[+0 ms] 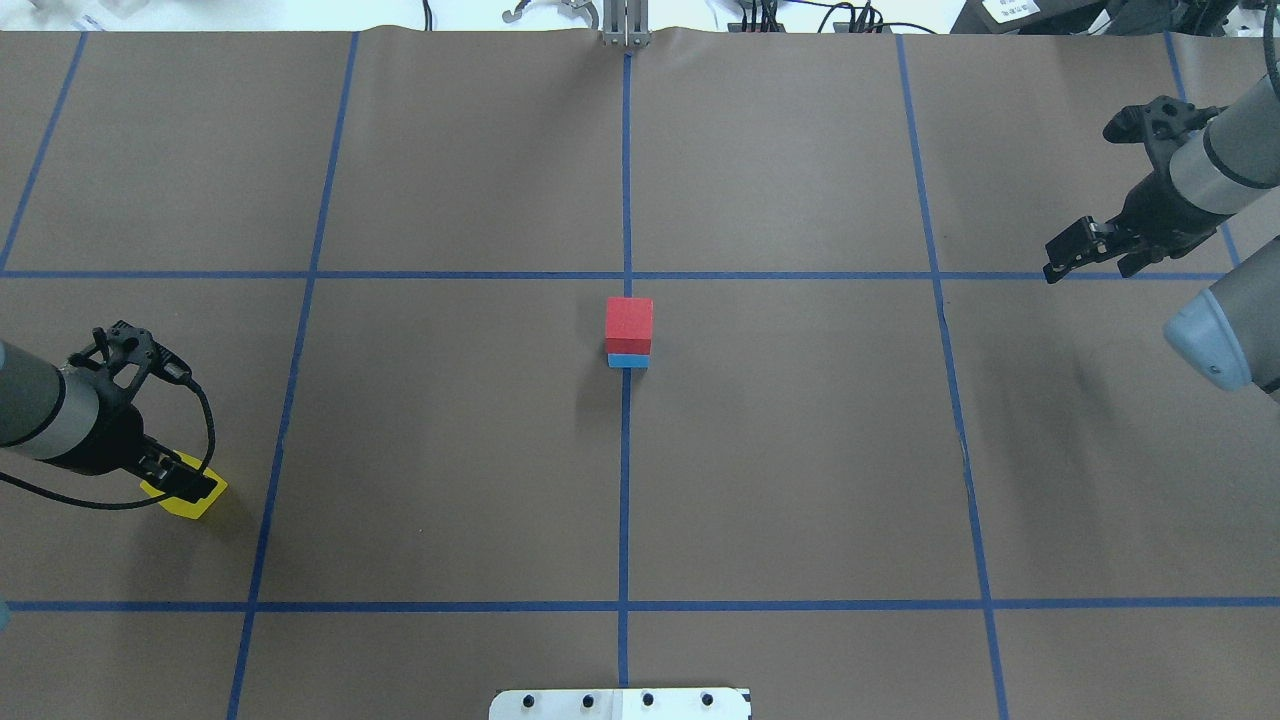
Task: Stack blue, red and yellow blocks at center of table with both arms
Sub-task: 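Move the left gripper to the yellow cube and grasp it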
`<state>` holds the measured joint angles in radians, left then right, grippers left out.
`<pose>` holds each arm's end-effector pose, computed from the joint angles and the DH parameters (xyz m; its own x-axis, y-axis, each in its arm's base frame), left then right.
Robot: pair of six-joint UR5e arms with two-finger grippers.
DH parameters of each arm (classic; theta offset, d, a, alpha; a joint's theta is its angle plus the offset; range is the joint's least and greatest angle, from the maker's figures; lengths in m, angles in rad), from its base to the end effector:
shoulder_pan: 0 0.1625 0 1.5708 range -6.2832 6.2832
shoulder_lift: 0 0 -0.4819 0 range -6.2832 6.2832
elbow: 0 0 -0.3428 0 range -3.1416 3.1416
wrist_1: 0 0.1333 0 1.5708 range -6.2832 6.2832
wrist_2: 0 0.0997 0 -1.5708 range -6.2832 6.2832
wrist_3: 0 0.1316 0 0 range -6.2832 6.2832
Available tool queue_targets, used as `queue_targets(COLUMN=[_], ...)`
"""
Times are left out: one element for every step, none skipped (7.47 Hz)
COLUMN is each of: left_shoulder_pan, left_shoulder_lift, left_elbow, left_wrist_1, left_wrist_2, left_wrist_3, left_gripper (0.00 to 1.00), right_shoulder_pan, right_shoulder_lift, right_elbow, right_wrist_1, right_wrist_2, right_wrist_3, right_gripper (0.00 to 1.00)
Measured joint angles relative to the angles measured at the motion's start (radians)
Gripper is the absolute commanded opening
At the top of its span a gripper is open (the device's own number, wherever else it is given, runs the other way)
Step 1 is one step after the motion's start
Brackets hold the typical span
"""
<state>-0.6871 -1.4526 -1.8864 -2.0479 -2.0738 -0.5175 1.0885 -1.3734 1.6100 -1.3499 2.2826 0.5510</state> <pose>0.2875 -0.3262 0.6016 0.5794 0.5095 -0.6361 -0.3649 0.8601 0.3565 -0.2184 -0.5192 0.6001 0.6754 -0.1009 0.7305 0.0734 0.9949 0.0695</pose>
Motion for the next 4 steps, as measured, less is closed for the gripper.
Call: queue_targets(left_shoulder_pan=[0.001, 0.002, 0.005, 0.008], left_shoulder_lift=[0.001, 0.001, 0.001, 0.001], left_elbow=[0.003, 0.005, 0.007, 0.008], left_wrist_1=[0.0, 0.0, 0.0, 0.0], left_wrist_2=[0.0, 0.001, 0.001, 0.001], left_wrist_3=[0.0, 0.0, 0.001, 0.001], left_gripper=[0.99, 0.99, 0.99, 0.98], right_shoulder_pan=[-0.002, -0.003, -0.004, -0.006], right_shoulder_lift=[0.0, 0.0, 0.0, 0.001], right_elbow=[0.0, 0.0, -0.001, -0.004], right_wrist_1=[0.0, -0.001, -0.001, -0.001], right_wrist_2=[0.0, 0.0, 0.0, 0.0], right_wrist_3=[0.001, 0.001, 0.001, 0.001], right_gripper=[0.99, 0.99, 0.99, 0.99])
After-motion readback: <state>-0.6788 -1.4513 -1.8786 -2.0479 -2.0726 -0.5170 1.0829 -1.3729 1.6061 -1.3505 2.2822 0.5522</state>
